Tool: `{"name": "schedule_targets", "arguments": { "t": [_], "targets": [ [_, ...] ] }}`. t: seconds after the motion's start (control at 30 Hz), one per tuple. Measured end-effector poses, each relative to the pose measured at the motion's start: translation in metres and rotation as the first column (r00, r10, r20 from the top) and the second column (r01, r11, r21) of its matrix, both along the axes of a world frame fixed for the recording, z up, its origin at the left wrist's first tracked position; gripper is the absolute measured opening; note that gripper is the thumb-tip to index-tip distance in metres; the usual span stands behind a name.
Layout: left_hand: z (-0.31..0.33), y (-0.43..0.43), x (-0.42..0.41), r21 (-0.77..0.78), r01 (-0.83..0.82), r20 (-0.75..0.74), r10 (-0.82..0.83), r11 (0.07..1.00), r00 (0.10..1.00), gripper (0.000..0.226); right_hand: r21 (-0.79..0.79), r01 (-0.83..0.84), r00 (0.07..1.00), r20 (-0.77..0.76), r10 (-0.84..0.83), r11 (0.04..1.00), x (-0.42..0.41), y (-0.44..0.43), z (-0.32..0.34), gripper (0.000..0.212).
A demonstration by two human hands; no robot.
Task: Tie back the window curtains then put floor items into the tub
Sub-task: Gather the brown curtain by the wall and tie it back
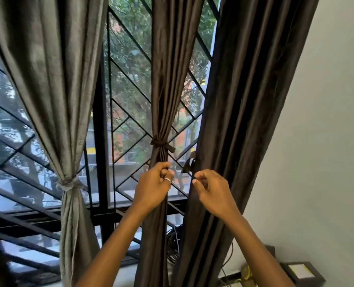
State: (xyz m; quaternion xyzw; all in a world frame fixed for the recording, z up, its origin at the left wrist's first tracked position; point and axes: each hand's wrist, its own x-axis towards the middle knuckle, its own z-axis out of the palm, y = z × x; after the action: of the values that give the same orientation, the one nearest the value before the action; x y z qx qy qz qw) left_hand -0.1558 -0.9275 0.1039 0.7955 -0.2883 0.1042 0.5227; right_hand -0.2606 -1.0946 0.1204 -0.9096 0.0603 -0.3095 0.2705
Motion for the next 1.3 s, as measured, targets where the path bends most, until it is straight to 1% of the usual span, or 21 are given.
{"name": "schedule_targets", "arguments": {
  "t": [0.17,0.3,0.37,0.47,0.57,0.63,0.67,0.77,0.8,0.83,0.9,0.97,1.1,1.17,1.2,1.23,1.3],
  "targets": [
    [-0.012,-0.025,-0.009,0.008,0.099,-0.058,-0.099,0.995,0.993,0.029,0.009,0.110,0.994,-0.011,-0.110,0.994,-0.014,-0.022,-0.010,0.007],
    [-0.014,-0.041,-0.018,0.009,0.132,-0.081,-0.131,0.991,0.988,0.020,0.048,0.225,0.974,0.003,-0.225,0.973,-0.011,-0.045,-0.010,0.011],
    [-0.012,-0.048,-0.019,0.027,0.117,-0.078,-0.115,0.993,0.990,0.018,0.072,0.269,0.963,0.012,-0.271,0.960,-0.004,-0.056,-0.009,0.019],
    [-0.008,-0.058,-0.020,0.039,0.085,-0.089,-0.082,0.996,0.993,0.014,0.090,0.293,0.955,0.015,-0.296,0.952,0.012,-0.069,-0.009,0.037],
    [-0.005,-0.071,-0.024,0.055,0.035,-0.083,-0.030,0.998,0.996,0.015,0.073,0.309,0.951,-0.016,-0.308,0.948,0.030,-0.081,-0.006,0.052],
    [-0.002,-0.080,-0.028,0.068,0.007,-0.066,-0.002,0.998,0.998,0.017,0.056,0.329,0.944,-0.043,-0.327,0.943,0.042,-0.087,-0.003,0.057],
    [-0.001,-0.084,-0.029,0.068,-0.008,-0.055,0.012,0.998,0.998,0.019,0.044,0.336,0.942,-0.048,-0.334,0.941,0.047,-0.090,-0.002,0.055],
    [-0.002,-0.093,-0.035,0.051,-0.051,-0.054,0.053,0.997,0.997,0.020,0.027,0.280,0.960,0.019,-0.280,0.960,0.060,-0.096,-0.006,0.029],
    [-0.003,-0.094,-0.037,0.028,-0.059,-0.064,0.061,0.998,0.996,0.018,0.028,0.244,0.968,0.046,-0.245,0.969,0.062,-0.098,-0.009,0.024],
    [-0.004,-0.095,-0.039,0.009,-0.078,-0.069,0.078,0.997,0.994,0.017,0.032,0.209,0.975,0.067,-0.210,0.977,0.063,-0.098,-0.012,0.024],
    [-0.004,-0.097,-0.044,-0.009,-0.137,-0.049,0.136,0.991,0.989,0.019,0.041,0.125,0.986,0.109,-0.129,0.991,0.061,-0.092,-0.017,0.031],
    [-0.001,-0.102,-0.048,-0.022,-0.203,-0.018,0.202,0.979,0.979,0.031,0.043,0.061,0.989,0.135,-0.066,0.997,0.056,-0.083,-0.021,0.034],
    [0.010,-0.116,-0.049,-0.055,-0.344,0.035,0.346,0.937,0.937,0.058,0.044,-0.025,0.989,0.148,0.018,0.999,0.046,-0.066,-0.025,0.021],
    [0.018,-0.123,-0.048,-0.056,-0.399,0.031,0.401,0.915,0.916,0.071,0.063,-0.077,0.987,0.146,0.067,0.995,0.042,-0.058,-0.026,0.018],
    [0.021,-0.125,-0.047,-0.044,-0.420,0.031,0.421,0.907,0.906,0.071,0.061,-0.091,0.988,0.133,0.082,0.994,0.042,-0.055,-0.027,0.018],
    [0.025,-0.127,-0.047,-0.021,-0.444,0.038,0.444,0.896,0.895,0.067,0.049,-0.088,0.991,0.110,0.082,0.995,0.042,-0.052,-0.028,0.019],
    [0.029,-0.126,-0.045,0.036,-0.506,0.082,0.502,0.862,0.861,0.052,0.042,-0.074,0.993,0.093,0.070,0.996,0.042,-0.045,-0.030,0.020]
  ]
}}
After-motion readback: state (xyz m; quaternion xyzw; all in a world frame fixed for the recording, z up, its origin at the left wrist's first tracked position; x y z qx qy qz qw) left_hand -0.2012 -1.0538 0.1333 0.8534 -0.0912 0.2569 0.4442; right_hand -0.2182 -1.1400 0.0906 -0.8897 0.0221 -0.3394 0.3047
